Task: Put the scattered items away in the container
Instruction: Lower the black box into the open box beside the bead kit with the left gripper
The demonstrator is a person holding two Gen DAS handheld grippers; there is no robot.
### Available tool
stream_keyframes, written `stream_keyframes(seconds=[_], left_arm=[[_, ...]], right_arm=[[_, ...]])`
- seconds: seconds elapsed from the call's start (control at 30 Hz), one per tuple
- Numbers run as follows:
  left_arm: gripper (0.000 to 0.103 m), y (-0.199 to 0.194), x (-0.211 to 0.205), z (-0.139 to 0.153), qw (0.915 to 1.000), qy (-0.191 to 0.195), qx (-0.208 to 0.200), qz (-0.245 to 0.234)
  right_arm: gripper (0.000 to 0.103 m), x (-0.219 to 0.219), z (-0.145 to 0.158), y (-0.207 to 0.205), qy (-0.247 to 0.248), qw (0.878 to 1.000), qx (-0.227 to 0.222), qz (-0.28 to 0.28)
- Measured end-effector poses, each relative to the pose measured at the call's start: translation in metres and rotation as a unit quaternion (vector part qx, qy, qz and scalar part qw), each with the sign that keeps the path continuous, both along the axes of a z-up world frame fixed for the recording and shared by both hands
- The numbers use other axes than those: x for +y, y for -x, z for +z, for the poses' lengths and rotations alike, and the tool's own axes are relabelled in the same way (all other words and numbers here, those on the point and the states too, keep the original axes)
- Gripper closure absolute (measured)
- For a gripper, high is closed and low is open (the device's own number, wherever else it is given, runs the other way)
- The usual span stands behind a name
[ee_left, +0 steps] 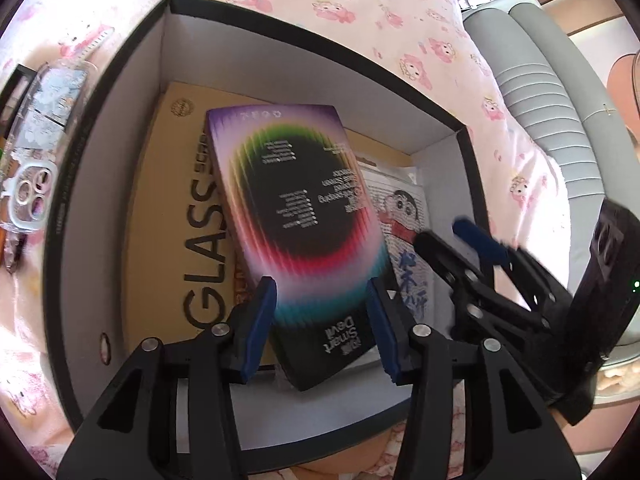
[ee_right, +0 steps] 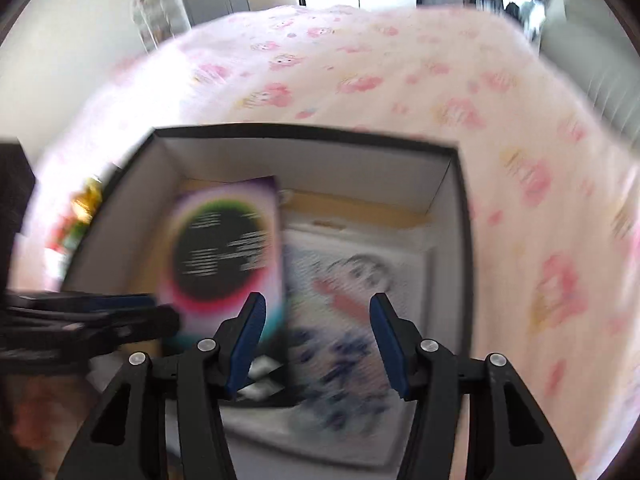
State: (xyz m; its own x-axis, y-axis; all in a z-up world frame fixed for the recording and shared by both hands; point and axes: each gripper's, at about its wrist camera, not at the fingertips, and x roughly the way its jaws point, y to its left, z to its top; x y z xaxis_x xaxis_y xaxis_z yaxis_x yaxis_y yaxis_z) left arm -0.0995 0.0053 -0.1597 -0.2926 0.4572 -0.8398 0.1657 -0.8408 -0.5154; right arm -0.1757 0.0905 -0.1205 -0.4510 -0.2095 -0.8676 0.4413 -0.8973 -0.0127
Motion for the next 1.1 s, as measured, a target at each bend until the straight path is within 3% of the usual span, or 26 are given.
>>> stream_keyframes(seconds=[0.07,0.23,0.4,0.53,0.6,0.7,0.8,1.0,1.1], left_arm=[[0.056,-0.003,-0.010,0.003,1.0000,0.005,0.003,0.003],[0.056,0.003,-0.003,0.003,1.0000,0.003,0.003,0.002],[0.057,0.004,-0.005,0.007,0.9999,0.013,0.007,0.002],[0.057,-0.002,-0.012,0.012,0.9996,-0.013,0.023,0.007],[0.057,-0.004,-0.011,0.015,0.9991,-0.025,0.033,-0.001],[0.057,-0.005,-0.005,0.015,0.9970,-0.062,0.036,-0.030],[0.057,-0.001,0.010,0.014,0.9936,-0.091,0.033,-0.057],[0.059,0.025,0.059,0.019,0.9904,-0.052,0.031,-0.124],[0.059,0.034,0.073,0.027,0.9862,0.090,0.051,-0.129]], right_arm=[[0.052,-0.007,-0.002,0.004,-0.029,1.000,0.001,0.008],[0.052,0.003,-0.020,0.007,0.012,0.998,-0.053,-0.011],[0.054,-0.005,-0.022,-0.009,0.080,0.990,-0.108,0.042],[0.055,0.010,-0.020,-0.015,0.149,0.979,-0.133,0.046],[0.055,0.023,-0.013,-0.017,0.142,0.984,-0.109,0.023],[0.058,0.043,0.004,-0.022,0.096,0.995,-0.035,-0.020],[0.058,0.058,0.019,-0.028,0.095,0.994,0.006,-0.047],[0.059,0.078,0.030,-0.020,0.128,0.989,0.027,-0.067],[0.062,0.091,0.028,-0.016,0.119,0.988,0.030,-0.092]])
